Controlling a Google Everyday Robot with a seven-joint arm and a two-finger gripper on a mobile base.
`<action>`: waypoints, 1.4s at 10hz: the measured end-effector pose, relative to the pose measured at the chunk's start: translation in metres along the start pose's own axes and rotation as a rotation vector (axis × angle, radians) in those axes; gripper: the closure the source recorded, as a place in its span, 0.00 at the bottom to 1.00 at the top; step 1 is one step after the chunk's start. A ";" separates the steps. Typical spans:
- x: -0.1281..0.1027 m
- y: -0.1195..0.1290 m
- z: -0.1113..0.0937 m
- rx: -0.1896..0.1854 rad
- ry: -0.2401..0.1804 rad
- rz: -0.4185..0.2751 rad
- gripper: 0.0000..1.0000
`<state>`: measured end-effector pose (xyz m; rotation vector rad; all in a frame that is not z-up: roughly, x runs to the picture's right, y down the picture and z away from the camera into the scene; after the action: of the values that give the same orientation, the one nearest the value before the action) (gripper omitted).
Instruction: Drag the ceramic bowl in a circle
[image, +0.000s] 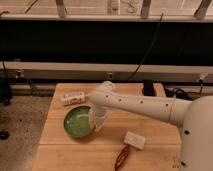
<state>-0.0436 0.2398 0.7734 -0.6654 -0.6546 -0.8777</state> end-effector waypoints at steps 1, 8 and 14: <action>-0.009 0.009 0.003 0.006 -0.014 0.014 1.00; -0.063 0.041 0.008 0.040 -0.076 0.043 1.00; -0.087 -0.007 0.006 0.089 -0.098 -0.083 1.00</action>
<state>-0.0919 0.2814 0.7139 -0.6078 -0.8097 -0.8913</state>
